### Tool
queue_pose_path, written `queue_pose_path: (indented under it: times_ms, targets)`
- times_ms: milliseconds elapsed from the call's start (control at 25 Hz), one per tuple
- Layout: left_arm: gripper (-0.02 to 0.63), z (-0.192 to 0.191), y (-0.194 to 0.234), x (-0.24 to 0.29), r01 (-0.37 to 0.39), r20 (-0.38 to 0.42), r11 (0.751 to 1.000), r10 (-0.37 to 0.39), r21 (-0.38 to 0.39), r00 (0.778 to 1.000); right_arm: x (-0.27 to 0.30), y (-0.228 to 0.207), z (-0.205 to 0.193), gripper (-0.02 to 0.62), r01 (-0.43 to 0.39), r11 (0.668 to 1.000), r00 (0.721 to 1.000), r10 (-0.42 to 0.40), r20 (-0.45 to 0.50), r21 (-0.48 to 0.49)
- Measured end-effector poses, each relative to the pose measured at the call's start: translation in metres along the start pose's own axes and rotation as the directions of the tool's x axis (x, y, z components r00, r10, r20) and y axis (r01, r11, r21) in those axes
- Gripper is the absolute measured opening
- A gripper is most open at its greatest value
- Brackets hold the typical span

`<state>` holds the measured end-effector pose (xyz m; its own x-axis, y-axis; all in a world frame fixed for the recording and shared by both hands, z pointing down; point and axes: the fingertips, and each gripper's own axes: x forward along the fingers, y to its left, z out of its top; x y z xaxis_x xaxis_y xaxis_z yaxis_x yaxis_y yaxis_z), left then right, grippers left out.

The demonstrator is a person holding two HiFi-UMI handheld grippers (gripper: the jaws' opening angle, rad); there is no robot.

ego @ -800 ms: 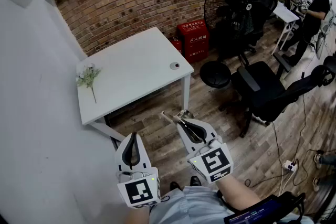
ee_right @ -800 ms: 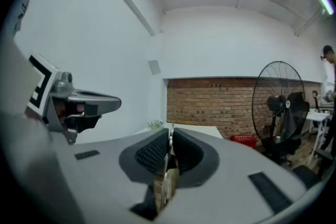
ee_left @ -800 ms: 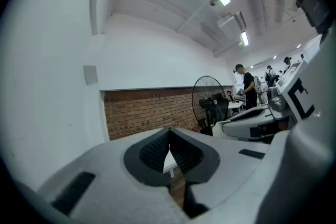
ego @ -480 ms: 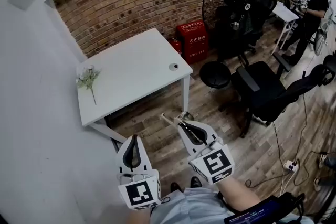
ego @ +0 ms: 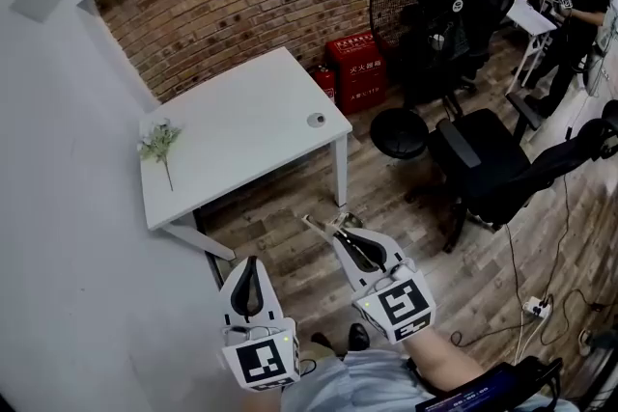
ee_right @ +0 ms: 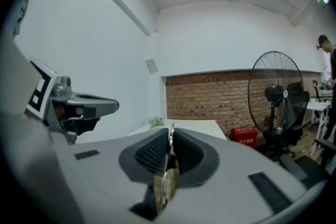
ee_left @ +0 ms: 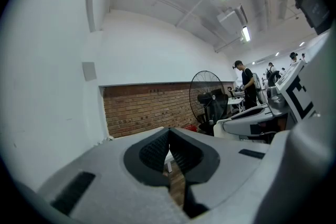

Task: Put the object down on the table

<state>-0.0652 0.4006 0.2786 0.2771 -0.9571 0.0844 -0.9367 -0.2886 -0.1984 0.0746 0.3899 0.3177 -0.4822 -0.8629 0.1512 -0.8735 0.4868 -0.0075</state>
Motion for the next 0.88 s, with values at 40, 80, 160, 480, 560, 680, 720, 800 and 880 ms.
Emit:
queue_pose_path:
  times_ms: [40, 80, 160, 480, 560, 680, 720, 800, 880]
  targets:
    - [0.009, -0.003, -0.002, 0.001, -0.002, -0.005, 1.000, 0.002, -0.004, 1.000, 0.000, -0.002, -0.003, 0.035, -0.003, 1.000, 1.000, 0.003, -0.004, -0.001]
    - [0.008, -0.006, -0.004, 0.002, -0.003, -0.010, 1.000, 0.003, -0.006, 1.000, 0.000, -0.004, -0.005, 0.035, -0.007, 1.000, 1.000, 0.007, -0.008, -0.003]
    - [0.008, -0.009, -0.006, 0.004, -0.005, -0.012, 1.000, 0.005, -0.007, 1.000, 0.003, -0.006, -0.007, 0.035, -0.012, 1.000, 1.000, 0.012, -0.010, -0.005]
    - [0.008, -0.018, 0.021, 0.038, -0.029, -0.024, 0.999, 0.028, -0.020, 0.999, 0.047, -0.021, 0.004, 0.037, -0.015, 1.000, 1.000, 0.015, 0.008, -0.019]
    - [0.009, -0.024, 0.031, 0.054, -0.027, -0.028, 0.999, 0.027, -0.029, 0.999, 0.064, -0.024, 0.002, 0.035, -0.013, 1.000, 1.000, 0.013, 0.000, -0.017]
    - [0.009, -0.038, 0.042, 0.081, -0.014, -0.060, 0.998, 0.010, -0.066, 0.998, 0.094, -0.027, -0.003, 0.037, -0.023, 1.000, 0.999, 0.022, -0.026, -0.020]
    - [0.009, -0.040, 0.048, 0.091, -0.011, -0.063, 0.997, 0.006, -0.075, 0.998, 0.105, -0.027, -0.004, 0.037, -0.025, 0.999, 0.999, 0.024, -0.032, -0.021]
    - [0.009, -0.045, 0.064, 0.113, -0.007, -0.059, 0.997, 0.003, -0.076, 0.998, 0.130, -0.030, -0.004, 0.035, -0.022, 1.000, 0.999, 0.021, -0.044, -0.017]
    - [0.008, -0.050, 0.082, 0.134, -0.003, -0.064, 0.998, -0.001, -0.061, 0.998, 0.156, -0.034, -0.003, 0.035, -0.016, 1.000, 0.999, 0.015, -0.046, -0.014]
